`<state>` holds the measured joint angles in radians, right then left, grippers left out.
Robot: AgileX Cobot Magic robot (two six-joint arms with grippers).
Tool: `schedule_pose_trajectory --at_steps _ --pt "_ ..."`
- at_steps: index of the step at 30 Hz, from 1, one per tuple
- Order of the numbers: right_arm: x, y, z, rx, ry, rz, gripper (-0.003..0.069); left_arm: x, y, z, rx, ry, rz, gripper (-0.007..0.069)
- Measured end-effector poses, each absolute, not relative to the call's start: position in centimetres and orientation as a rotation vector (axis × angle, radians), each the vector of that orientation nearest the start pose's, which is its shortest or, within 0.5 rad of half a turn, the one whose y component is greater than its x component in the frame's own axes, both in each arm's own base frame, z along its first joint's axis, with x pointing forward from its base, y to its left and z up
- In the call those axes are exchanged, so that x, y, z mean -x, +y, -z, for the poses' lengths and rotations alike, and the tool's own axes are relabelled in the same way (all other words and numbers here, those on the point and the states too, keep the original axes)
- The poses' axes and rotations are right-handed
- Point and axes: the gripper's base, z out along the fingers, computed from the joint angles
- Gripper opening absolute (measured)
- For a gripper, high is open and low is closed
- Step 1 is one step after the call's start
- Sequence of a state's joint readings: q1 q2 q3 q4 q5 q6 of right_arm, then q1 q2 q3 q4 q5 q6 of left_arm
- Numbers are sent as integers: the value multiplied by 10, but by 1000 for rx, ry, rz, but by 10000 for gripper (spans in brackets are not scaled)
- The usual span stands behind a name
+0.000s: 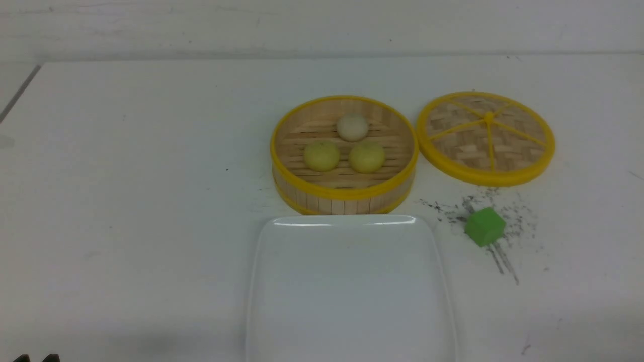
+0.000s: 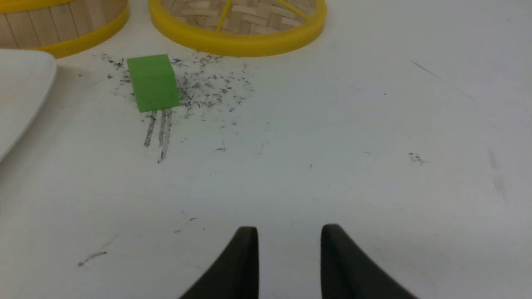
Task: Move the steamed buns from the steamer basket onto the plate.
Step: Use the right arm to grab the steamed stuffed bun that is closest to it
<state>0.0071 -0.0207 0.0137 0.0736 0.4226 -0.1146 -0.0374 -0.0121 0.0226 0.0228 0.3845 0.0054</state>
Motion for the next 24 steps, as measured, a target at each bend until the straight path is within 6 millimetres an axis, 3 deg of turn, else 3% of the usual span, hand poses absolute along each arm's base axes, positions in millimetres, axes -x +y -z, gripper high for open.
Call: schedule_pose_trajectory --at_steps 20,24 --pt "-52 5 -173 31 1867 -61 240 -52 -1 -172 -54 1878 -1 242" --pt "-51 7 -192 -12 1794 -127 240 -52 -1 -172 -54 1878 -1 242"
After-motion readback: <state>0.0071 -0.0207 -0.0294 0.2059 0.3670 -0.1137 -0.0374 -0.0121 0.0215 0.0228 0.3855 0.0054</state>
